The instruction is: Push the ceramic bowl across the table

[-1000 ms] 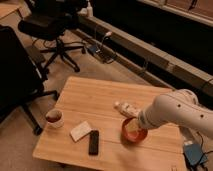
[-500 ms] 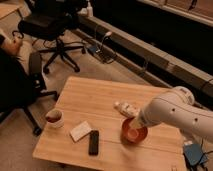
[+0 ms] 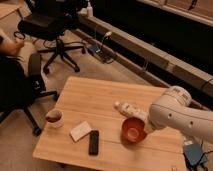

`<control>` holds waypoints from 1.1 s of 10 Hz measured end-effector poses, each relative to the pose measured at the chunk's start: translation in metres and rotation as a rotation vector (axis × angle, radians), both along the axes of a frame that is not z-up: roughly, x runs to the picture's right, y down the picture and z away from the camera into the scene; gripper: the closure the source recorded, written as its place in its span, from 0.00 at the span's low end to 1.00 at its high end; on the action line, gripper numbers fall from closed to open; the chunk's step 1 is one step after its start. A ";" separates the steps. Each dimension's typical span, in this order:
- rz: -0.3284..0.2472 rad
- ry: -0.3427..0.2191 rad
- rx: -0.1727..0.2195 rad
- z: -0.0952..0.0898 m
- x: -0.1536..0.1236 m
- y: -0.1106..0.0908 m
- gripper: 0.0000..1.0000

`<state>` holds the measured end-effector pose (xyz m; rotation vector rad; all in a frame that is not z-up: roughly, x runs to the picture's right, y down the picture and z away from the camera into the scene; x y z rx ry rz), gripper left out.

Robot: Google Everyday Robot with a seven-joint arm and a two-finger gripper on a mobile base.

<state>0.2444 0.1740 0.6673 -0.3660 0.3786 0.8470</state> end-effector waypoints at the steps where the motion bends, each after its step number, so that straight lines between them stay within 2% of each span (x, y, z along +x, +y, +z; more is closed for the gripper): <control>1: -0.018 0.023 -0.030 0.003 0.004 0.006 0.35; 4: -0.045 0.054 -0.133 0.020 0.002 0.028 0.35; 7: -0.051 0.026 -0.198 0.036 0.009 0.047 0.35; 11: -0.083 -0.051 -0.228 0.054 0.014 0.061 0.35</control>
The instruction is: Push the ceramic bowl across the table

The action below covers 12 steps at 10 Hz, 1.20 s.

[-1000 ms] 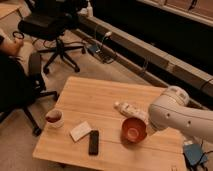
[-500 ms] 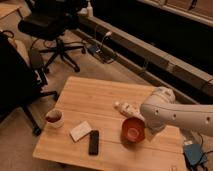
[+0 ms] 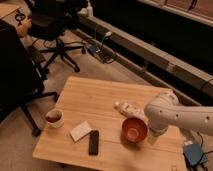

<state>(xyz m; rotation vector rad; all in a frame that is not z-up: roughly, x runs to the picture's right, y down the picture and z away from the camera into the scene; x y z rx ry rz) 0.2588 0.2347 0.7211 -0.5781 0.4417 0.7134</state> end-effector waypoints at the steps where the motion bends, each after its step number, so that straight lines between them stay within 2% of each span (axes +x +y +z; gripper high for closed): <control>1: -0.012 -0.018 0.000 0.005 -0.003 0.000 0.35; 6: -0.099 -0.134 -0.017 0.033 -0.046 0.010 0.35; 8: -0.129 -0.168 -0.013 0.041 -0.063 0.009 0.35; 11: -0.167 -0.233 0.044 0.047 -0.103 -0.011 0.35; 12: -0.181 -0.264 0.079 0.045 -0.123 -0.023 0.35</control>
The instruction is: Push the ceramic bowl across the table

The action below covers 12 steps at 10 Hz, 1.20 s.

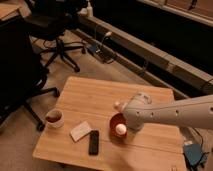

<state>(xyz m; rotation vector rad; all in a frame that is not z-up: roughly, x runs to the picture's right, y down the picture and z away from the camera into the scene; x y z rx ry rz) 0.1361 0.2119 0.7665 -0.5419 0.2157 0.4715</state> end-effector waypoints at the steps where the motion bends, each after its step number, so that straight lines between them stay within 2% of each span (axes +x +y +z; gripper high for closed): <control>1: -0.008 -0.020 0.020 -0.001 -0.013 -0.007 0.35; 3: -0.021 -0.046 0.042 -0.001 -0.033 -0.013 0.35; 7: -0.039 -0.080 0.060 0.014 -0.077 -0.008 0.35; 9: -0.040 -0.083 0.082 0.019 -0.086 -0.011 0.35; 10: -0.045 -0.082 0.117 0.020 -0.093 -0.019 0.35; 12: -0.041 -0.061 0.158 0.018 -0.089 -0.030 0.35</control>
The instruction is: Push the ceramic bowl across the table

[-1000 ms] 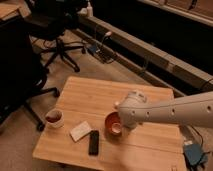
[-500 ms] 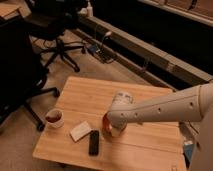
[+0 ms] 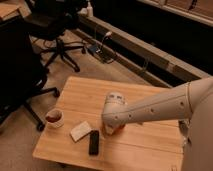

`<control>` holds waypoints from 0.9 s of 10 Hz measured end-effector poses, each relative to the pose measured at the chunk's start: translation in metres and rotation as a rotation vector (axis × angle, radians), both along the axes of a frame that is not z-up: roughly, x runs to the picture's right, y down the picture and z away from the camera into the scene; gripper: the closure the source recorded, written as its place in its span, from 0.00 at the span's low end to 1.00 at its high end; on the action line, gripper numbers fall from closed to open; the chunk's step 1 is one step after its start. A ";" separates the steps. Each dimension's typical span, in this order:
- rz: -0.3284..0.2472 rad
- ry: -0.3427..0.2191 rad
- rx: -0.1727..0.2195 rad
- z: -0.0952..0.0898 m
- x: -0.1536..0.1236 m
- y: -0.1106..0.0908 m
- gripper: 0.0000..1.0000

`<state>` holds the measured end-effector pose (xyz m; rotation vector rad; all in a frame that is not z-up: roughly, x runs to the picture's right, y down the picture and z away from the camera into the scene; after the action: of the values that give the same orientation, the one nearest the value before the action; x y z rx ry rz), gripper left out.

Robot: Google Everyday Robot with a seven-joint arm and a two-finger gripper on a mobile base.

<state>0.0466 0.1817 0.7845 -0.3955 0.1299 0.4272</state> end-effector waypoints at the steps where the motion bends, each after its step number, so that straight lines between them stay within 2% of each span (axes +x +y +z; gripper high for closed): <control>1: 0.009 0.032 0.026 -0.005 0.011 -0.007 0.35; 2: 0.026 0.064 0.037 -0.011 0.023 -0.010 0.35; 4: 0.086 0.134 0.020 -0.030 0.052 -0.006 0.35; 6: 0.140 0.161 -0.035 -0.046 0.074 0.011 0.35; 9: 0.217 0.183 -0.109 -0.051 0.115 0.032 0.35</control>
<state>0.1614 0.2141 0.7339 -0.4794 0.2907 0.6722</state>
